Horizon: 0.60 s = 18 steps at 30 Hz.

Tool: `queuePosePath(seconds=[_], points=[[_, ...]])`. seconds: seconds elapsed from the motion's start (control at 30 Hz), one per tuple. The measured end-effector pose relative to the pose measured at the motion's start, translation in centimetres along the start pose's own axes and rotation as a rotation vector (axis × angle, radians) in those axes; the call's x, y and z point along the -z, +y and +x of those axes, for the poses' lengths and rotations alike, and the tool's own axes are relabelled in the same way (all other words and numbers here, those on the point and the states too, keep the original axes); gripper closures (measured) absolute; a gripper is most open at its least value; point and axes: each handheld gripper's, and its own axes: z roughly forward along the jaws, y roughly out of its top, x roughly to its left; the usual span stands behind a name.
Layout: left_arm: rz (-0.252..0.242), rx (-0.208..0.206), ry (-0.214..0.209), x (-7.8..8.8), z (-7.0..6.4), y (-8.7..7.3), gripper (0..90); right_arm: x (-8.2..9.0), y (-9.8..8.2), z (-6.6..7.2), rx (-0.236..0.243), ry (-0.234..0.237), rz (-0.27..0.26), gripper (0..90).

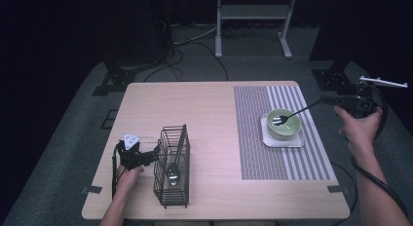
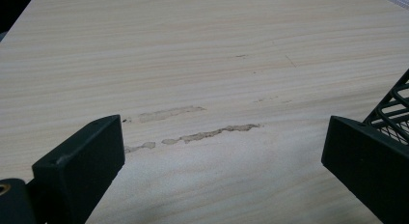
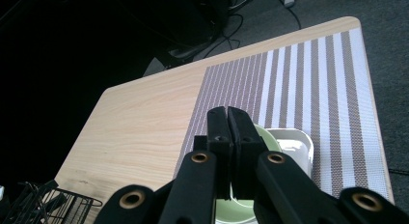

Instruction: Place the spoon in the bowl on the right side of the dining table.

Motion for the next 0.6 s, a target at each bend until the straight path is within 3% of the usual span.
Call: queuePosePath(seconds=[0.6], points=[[0.0,0.0,0.0,0.0,0.0,0.0,0.4,0.5,0.0,-0.93,-0.012,-0.029,-0.007,88.4]])
